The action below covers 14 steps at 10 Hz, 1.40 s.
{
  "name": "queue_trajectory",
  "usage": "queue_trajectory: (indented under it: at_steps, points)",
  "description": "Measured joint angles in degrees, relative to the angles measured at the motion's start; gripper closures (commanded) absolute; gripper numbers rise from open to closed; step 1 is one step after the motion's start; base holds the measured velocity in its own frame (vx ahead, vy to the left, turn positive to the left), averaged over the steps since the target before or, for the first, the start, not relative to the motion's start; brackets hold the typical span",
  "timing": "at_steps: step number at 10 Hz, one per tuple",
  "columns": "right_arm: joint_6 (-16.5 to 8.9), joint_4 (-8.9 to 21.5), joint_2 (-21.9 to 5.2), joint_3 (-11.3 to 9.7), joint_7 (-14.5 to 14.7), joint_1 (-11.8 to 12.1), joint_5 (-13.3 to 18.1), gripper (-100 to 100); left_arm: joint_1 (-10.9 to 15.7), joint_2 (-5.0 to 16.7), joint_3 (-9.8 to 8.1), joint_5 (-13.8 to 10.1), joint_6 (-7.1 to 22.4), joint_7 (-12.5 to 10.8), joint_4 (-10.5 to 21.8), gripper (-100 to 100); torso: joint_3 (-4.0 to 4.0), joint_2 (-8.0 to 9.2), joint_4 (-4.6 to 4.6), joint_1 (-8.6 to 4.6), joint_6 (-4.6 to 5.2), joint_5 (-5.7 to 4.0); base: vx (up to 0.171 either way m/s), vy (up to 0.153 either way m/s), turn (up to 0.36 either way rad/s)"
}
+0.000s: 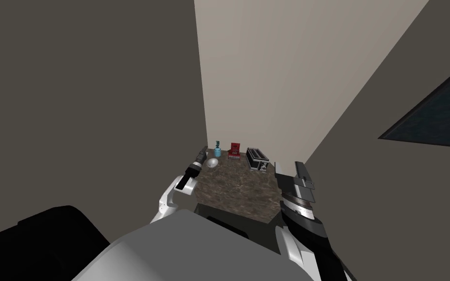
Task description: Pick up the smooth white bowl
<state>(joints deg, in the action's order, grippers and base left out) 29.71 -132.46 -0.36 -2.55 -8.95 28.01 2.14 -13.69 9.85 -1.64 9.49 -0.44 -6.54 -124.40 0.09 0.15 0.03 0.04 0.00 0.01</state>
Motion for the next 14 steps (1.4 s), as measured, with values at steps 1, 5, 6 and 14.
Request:
queue_trajectory:
  at_steps: [1,5,6,14]
  points:
    - [0.0,0.0,0.0,0.0,0.0,0.0,0.0,0,0.5,0.0,-0.07,0.3,1.2,0.0,0.4,-100,0.00,-0.01,0.00,0.00,-0.01,0.00,-0.055,0.014,0.027]
    - [0.0,0.0,0.0,0.0,0.0,0.0,0.0,0,5.1,0.5,-1.12,1.5,6.5,-0.4,4.4,-100,0.01,0.00,0.00,0.01,0.00,0.00,-0.049,0.011,0.017]
    - [0.0,0.0,0.0,0.0,0.0,0.0,0.0,0,6.5,0.5,-1.36,1.9,7.8,-0.5,5.6,-100,0.01,0.02,0.00,0.01,0.00,0.00,-0.045,0.012,0.010]
    - [0.0,0.0,0.0,0.0,0.0,0.0,0.0,0,15.4,1.2,-2.86,3.2,19.0,-0.8,13.1,-100,0.00,-0.01,0.00,0.02,-0.01,0.01,-0.044,0.018,0.020]
